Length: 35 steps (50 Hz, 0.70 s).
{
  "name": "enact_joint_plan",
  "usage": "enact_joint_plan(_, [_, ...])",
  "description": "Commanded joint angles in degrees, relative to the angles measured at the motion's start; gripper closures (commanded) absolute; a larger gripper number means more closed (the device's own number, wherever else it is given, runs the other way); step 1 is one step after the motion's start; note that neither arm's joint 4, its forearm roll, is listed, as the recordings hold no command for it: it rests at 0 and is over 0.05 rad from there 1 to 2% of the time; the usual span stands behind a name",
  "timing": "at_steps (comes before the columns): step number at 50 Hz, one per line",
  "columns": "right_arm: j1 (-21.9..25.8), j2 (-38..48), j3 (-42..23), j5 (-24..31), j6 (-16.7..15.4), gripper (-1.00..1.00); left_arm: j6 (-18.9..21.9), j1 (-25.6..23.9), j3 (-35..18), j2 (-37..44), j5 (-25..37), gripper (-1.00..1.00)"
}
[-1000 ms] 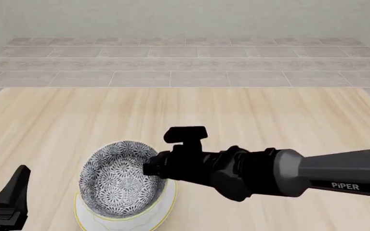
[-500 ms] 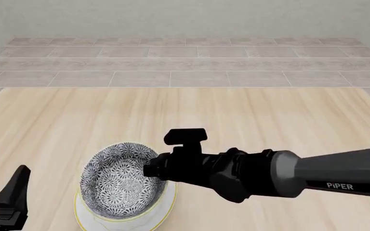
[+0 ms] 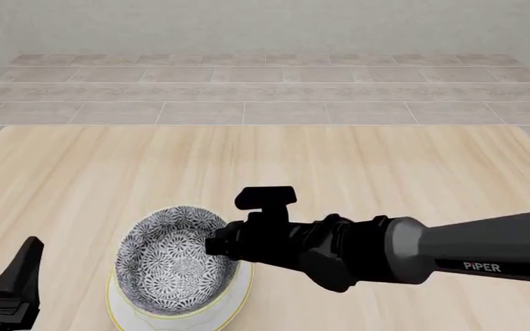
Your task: Put the bowl on the plate.
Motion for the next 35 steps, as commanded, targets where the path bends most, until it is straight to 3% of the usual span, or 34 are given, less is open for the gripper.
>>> enact_joint_plan(1, [-0.19,0.04,-0.24,-0.26,0.30,1.00,0.00,0.00,0.00,0.00,0.00,-1.00])
enact_joint_plan(35, [-0.25,1.15,-0.57,-0.49,0.27,1.00,0.00,0.00,0.00,0.00,0.00,-1.00])
